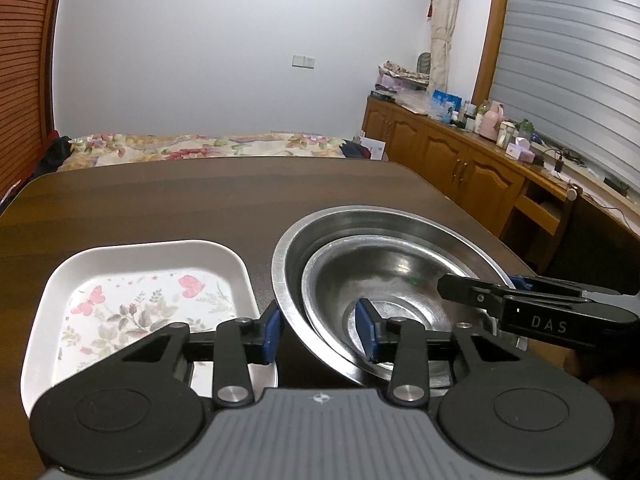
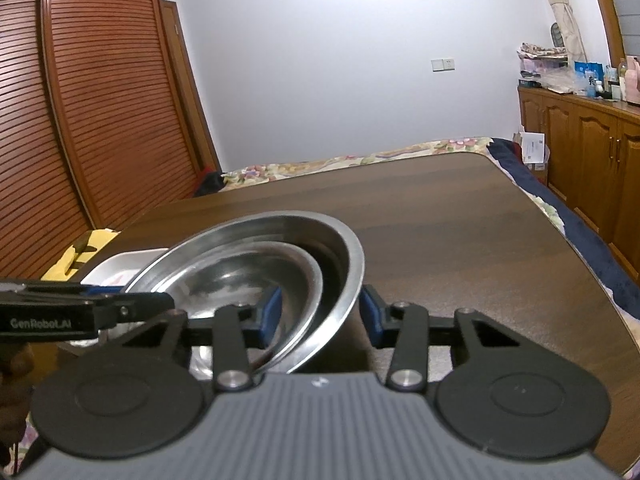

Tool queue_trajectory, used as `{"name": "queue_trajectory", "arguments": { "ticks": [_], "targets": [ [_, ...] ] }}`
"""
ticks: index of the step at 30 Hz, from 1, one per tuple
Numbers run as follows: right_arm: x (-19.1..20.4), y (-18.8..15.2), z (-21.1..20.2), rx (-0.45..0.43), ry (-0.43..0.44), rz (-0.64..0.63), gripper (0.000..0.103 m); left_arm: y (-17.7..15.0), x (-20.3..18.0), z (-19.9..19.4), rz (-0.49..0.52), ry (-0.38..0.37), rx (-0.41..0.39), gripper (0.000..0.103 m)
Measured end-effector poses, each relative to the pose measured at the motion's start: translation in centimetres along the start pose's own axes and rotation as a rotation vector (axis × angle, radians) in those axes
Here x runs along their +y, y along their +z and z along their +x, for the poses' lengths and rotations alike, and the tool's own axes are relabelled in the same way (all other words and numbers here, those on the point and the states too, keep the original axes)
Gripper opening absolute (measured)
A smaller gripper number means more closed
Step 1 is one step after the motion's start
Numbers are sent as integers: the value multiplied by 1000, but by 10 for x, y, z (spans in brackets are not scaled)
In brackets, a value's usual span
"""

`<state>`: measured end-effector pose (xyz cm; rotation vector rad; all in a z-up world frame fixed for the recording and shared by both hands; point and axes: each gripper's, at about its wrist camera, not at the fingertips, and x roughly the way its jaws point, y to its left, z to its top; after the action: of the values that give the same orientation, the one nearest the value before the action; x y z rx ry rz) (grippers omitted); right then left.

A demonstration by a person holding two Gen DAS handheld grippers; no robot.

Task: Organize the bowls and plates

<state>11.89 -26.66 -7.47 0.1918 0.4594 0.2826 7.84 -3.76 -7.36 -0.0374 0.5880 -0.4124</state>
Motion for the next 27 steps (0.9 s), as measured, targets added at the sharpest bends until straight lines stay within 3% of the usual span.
{"name": "queue_trajectory", "arguments": {
  "ticks": [2, 5, 19, 27],
  "targets": [
    [-1, -1, 1, 7, 10, 4, 33, 0, 1, 1, -2, 5, 1, 32],
    [0, -2, 2, 6, 13, 3, 30, 1, 3, 0, -14, 5, 3, 29],
    [6, 20, -11, -34, 36, 3, 27, 21, 5, -28, -21, -17, -55, 29],
    [21, 36, -9, -53, 81, -23, 27, 33, 17, -51, -22, 10, -101, 29]
  ]
}}
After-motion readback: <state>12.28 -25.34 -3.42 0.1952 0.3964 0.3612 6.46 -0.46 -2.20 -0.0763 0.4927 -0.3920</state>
